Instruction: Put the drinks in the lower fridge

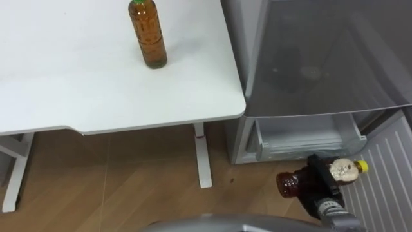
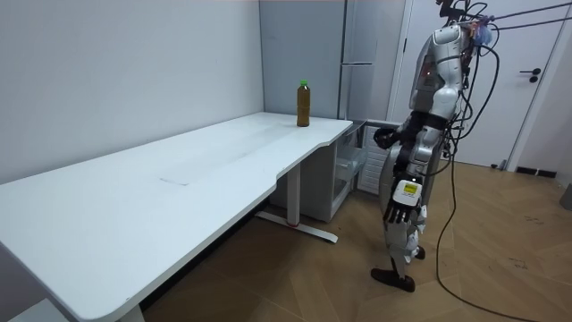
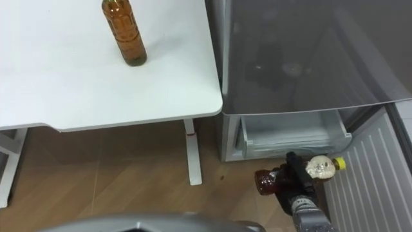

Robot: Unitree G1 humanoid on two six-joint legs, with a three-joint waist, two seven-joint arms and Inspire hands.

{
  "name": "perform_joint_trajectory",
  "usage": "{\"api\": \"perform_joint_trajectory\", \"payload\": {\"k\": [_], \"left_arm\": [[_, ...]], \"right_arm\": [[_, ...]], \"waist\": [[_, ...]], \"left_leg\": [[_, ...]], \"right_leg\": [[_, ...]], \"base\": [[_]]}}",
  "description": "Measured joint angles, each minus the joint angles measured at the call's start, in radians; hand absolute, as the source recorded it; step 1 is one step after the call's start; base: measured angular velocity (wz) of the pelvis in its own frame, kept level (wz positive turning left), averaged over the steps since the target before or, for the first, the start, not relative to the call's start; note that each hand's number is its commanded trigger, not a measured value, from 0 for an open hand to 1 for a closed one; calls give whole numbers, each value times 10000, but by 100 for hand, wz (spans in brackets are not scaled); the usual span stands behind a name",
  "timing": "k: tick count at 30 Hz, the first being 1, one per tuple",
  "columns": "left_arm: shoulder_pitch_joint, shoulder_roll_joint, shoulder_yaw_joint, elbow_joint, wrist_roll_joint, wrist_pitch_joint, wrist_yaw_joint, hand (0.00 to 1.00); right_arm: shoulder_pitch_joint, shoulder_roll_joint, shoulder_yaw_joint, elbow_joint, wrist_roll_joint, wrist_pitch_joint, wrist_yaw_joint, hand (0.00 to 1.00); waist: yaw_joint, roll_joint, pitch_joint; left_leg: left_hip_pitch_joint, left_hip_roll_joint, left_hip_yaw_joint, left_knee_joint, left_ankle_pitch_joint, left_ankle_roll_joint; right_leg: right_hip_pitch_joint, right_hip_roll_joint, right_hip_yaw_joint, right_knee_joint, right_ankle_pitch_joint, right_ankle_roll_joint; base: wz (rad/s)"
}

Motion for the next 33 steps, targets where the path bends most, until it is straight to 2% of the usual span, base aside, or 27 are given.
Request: {"api": "perform_joint_trajectory", "payload": {"k": [7,10,14,21,24,26,29,32,33], "left_arm": [[43,-115,-5,-81,680,191,-91,0],[119,-251,6,-82,748,227,-162,0],[277,-383,-8,-81,876,412,-346,0],[371,-422,-94,-82,902,456,-715,0],[221,-404,-97,-84,974,452,-740,0],[40,-398,-96,-72,970,452,-742,0],[-322,-353,-93,-58,792,453,-741,0],[-817,-268,-189,-3,639,468,-722,0],[-1166,-200,-234,178,632,483,-696,0]], "right_arm": [[4,19,-169,-286,258,-254,-324,100],[4,21,-172,-285,261,-324,-356,100],[0,18,-249,-287,647,-329,-426,100],[-118,16,-612,-258,976,-337,-705,100],[-542,1,-797,60,990,-447,-712,100],[-911,-1,-930,263,1032,-454,-710,100],[-1697,-3,-990,681,1240,-471,-712,100],[-2811,-14,-968,1291,1350,-438,-703,100],[-3352,-16,-970,1665,1355,-445,-688,100]], "waist": [[23,179,-41],[24,282,-23],[23,320,-4],[26,329,-5],[-1,339,0],[-4,372,34],[36,355,53],[44,272,111],[95,216,149]], "left_leg": [[-1,-1,-10,82,0,1],[7,0,-31,153,-1,1],[7,1,-130,296,-80,2],[-88,-24,-329,349,-103,0],[-500,-30,-420,672,-105,1],[-808,-30,-491,827,-105,1],[-1373,-33,-525,1069,-93,9],[-2218,-26,-573,1498,-91,10],[-2661,-4,-578,1740,-92,10]], "right_leg": [[70,-6,-12,37,0,-1],[113,-9,-34,41,-2,-2],[156,-13,-79,41,-102,-13],[190,-26,-266,102,-138,-13],[-149,-45,-341,311,-179,-37],[-418,-54,-392,433,-189,-46],[-1119,-113,-401,933,-313,-89],[-2035,-155,-373,1475,-452,-128],[-2506,-164,-358,1765,-497,-165]], "base": [[0],[1],[6],[8],[10],[9],[1],[0],[0]]}}
